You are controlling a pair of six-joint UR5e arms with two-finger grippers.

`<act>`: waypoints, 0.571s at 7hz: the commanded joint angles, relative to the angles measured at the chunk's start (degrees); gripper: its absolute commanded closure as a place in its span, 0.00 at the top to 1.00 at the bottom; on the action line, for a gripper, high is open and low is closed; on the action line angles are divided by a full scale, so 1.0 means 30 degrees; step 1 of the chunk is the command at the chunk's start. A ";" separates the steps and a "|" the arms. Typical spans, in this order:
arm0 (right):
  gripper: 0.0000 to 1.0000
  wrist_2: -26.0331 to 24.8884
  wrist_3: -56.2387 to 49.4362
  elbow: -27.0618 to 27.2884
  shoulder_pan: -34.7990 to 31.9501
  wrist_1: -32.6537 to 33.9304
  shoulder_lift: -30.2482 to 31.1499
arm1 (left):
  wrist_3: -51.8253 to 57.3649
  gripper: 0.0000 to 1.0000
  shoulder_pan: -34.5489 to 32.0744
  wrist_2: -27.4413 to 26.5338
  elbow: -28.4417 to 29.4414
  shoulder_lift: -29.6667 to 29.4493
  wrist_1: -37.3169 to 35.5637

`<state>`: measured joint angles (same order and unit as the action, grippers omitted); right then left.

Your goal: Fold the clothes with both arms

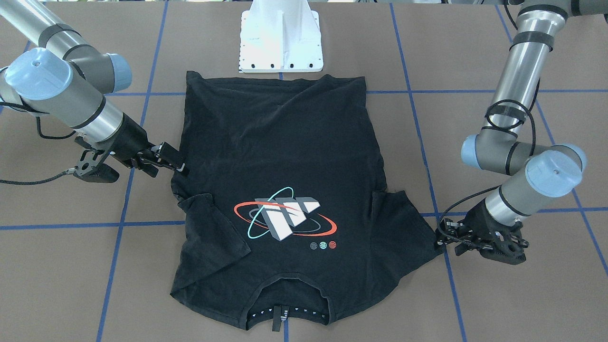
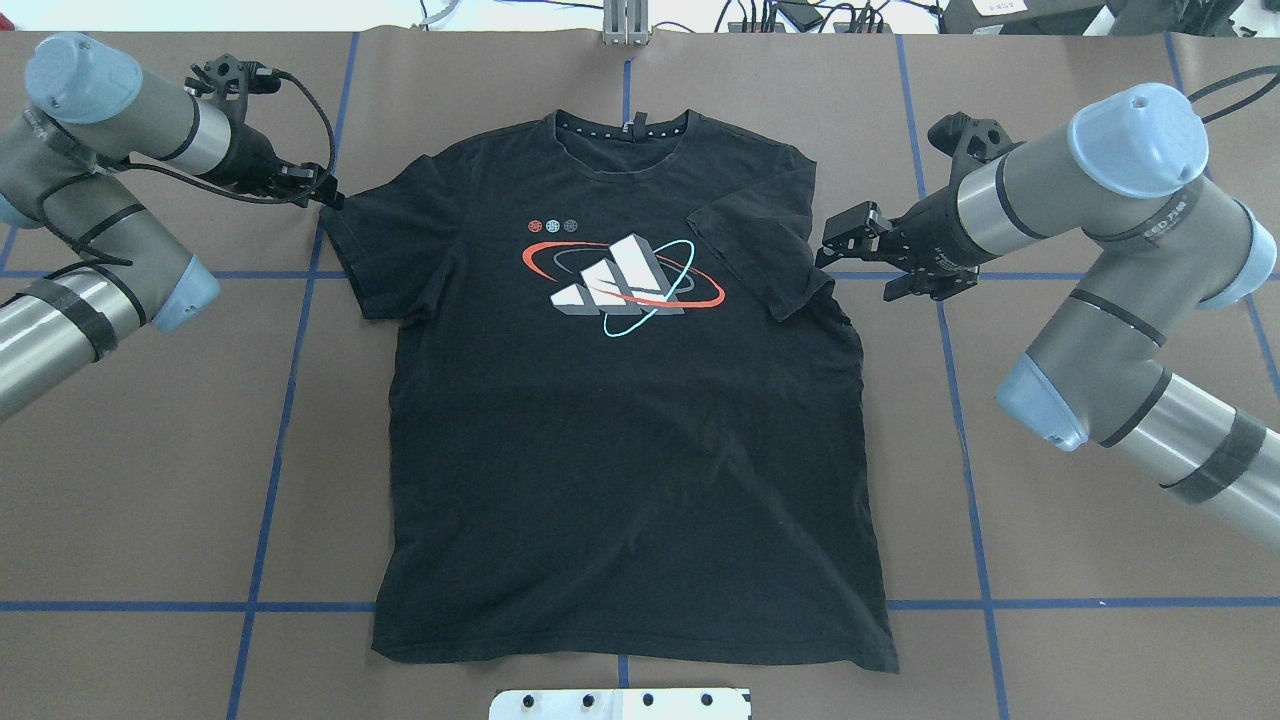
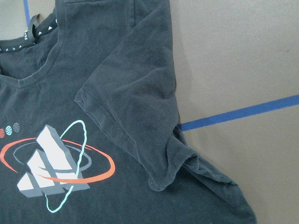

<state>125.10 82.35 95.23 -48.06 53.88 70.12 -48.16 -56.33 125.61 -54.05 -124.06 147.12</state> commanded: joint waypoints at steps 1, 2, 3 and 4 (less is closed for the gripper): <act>1.00 -0.0040 0.0000 -0.0013 0.0025 0.0000 -0.0024 | -0.0001 0.38 0.0113 -0.0032 0.0027 -0.0013 0.0003; 1.00 -0.0069 0.0000 -0.0013 0.0025 0.0000 -0.0024 | -0.0001 0.20 0.0113 -0.0033 0.0027 -0.0013 0.0003; 1.00 -0.0070 0.0000 -0.0013 0.0025 0.0000 -0.0024 | -0.0001 0.07 0.0171 -0.0062 0.0027 0.0016 -0.0026; 1.00 -0.0041 0.0000 0.0016 0.0025 0.0000 -0.0024 | -0.0030 0.00 0.0172 -0.0033 -0.0060 0.0016 -0.0084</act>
<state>124.92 82.35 95.20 -47.99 53.88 70.05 -48.19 -55.88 125.48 -54.03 -124.05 147.03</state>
